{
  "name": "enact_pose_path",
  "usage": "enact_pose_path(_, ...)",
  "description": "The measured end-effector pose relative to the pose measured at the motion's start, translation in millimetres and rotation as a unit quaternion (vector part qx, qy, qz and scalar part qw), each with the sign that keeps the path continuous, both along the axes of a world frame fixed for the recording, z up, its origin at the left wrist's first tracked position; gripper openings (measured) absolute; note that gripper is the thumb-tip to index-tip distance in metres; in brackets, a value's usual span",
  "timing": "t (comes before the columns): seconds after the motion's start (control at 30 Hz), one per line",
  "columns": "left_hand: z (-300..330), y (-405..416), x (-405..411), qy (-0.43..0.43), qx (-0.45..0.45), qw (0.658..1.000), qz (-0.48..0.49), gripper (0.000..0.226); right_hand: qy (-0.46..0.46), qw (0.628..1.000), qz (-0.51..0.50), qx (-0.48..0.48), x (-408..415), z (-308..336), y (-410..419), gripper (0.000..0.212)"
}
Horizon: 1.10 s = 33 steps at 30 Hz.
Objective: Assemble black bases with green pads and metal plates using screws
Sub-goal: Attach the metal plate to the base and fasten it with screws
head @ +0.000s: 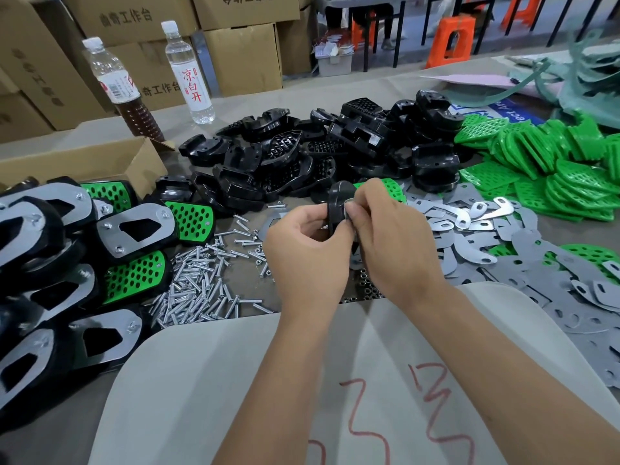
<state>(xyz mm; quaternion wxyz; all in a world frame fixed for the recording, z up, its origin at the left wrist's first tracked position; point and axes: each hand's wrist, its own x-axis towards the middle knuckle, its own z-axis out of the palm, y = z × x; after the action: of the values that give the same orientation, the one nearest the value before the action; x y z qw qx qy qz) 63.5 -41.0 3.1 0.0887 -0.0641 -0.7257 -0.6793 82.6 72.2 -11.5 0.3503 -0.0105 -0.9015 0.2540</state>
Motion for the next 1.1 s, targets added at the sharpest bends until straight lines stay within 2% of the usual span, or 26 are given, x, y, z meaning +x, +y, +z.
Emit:
enact_pose_path(0.23, 2, 1, 3, -0.026, 0.019, 0.999, -0.002, 0.011, 0.027, 0.999, -0.025, 0.040, -1, 3, -5, 0.029)
enact_pose_path(0.3, 2, 1, 4, -0.020, 0.014, 1.000, -0.004, 0.011, 0.034, 0.999, -0.027, 0.017, -2, 1, -4, 0.031)
enact_pose_path(0.37, 3, 1, 5, -0.023, 0.010, 1.000, -0.012, 0.010, 0.034, 0.998, 0.012, -0.047, -3, -2, -1, 0.032)
enact_pose_path(0.47, 4, -2, 0, -0.067, 0.043, 0.997, -0.025, 0.004, 0.014, 0.993, 0.074, -0.088, -1, -4, 4, 0.030)
enact_pose_path(0.67, 11, -12, -6, -0.184, 0.144, 0.971, -0.041, 0.019, -0.016, 0.988, 0.110, -0.109, -1, -7, 7, 0.023)
enact_pose_path(0.77, 13, -18, -9, -0.212, 0.136, 0.966, -0.060, 0.024, -0.011, 0.989, 0.122, -0.084, 2, -4, 7, 0.023)
enact_pose_path(0.9, 13, -30, -15, -0.212, 0.100, 0.970, -0.068, 0.049, -0.028, 0.989, 0.145, -0.029, 3, -4, 3, 0.021)
enact_pose_path(1.1, 15, -44, -23, -0.247, 0.040, 0.964, -0.093, 0.014, -0.031, 0.984, 0.177, -0.007, 2, -5, 0, 0.014)
